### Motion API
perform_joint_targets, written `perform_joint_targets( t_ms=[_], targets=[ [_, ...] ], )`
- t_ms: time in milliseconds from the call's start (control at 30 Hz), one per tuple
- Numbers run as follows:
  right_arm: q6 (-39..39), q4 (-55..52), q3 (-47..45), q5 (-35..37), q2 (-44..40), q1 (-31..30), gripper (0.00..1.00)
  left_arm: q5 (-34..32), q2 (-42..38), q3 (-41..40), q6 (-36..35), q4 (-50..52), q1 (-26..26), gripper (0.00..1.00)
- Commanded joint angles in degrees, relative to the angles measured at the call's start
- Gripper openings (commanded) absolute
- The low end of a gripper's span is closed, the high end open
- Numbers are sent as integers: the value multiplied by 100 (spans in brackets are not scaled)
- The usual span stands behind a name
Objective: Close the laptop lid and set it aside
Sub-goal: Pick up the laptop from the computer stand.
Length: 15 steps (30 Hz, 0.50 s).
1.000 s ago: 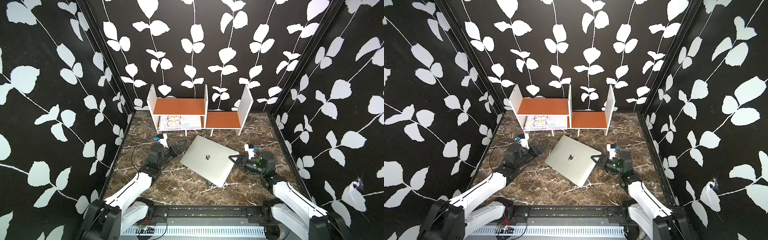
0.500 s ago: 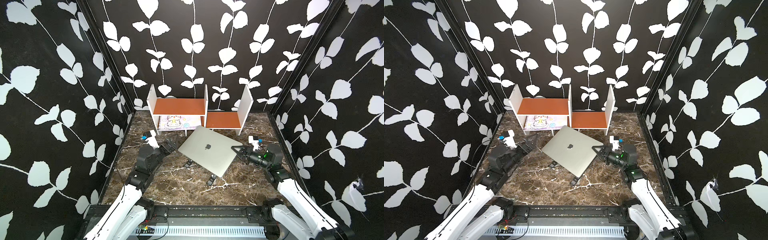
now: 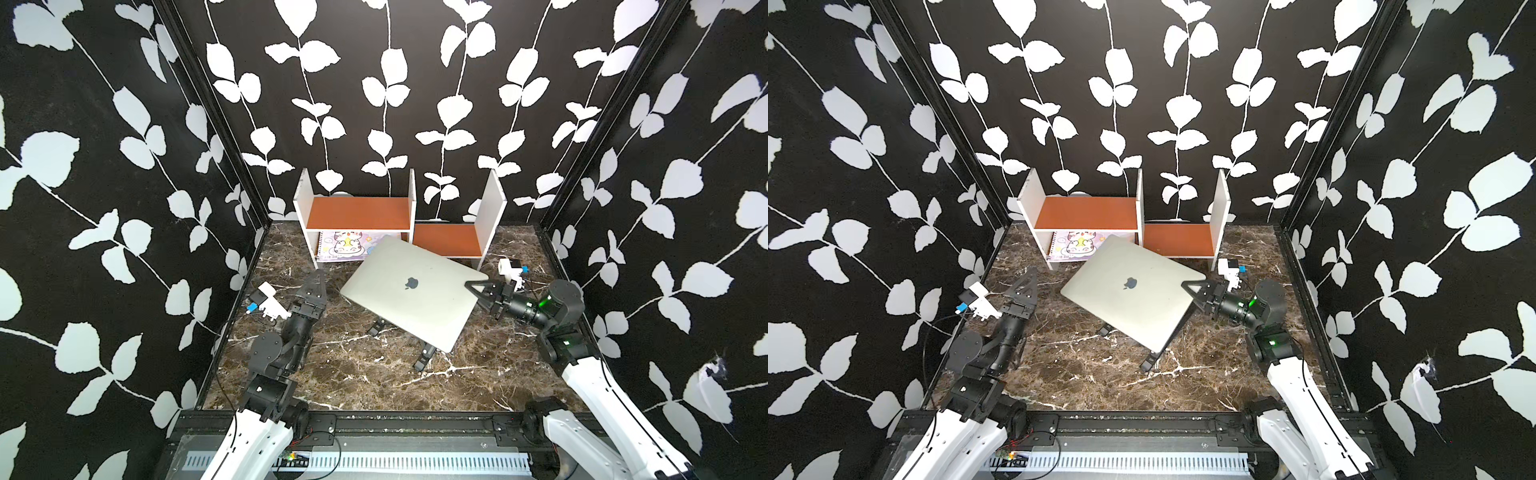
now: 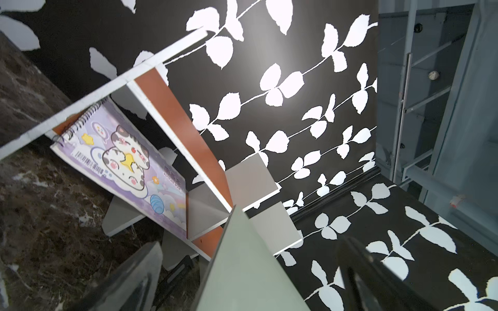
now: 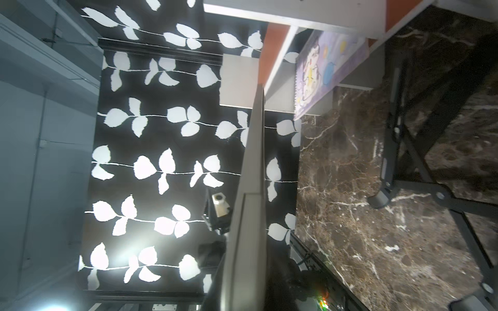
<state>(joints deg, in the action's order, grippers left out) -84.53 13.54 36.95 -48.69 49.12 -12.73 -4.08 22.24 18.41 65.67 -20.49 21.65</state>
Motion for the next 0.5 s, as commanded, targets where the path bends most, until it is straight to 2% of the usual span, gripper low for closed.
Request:
perform_joint_targets(
  t_ms=[0, 167, 333, 467],
  targets=[
    [-699, 2297, 711, 155, 238, -60, 0, 394, 217, -287, 676, -1177, -29, 99],
    [-618, 2459, 1300, 357, 758, -252, 0, 1015, 857, -218, 1000, -1960, -20, 99],
    [-630, 2944, 1731, 585, 1245, -537, 0, 1697, 1873, 373, 1183, -2804, 21, 97],
    [-699, 3447, 2028, 745, 1636, -735, 0, 1381, 2426, 770, 1065, -3247, 344, 94]
  ],
)
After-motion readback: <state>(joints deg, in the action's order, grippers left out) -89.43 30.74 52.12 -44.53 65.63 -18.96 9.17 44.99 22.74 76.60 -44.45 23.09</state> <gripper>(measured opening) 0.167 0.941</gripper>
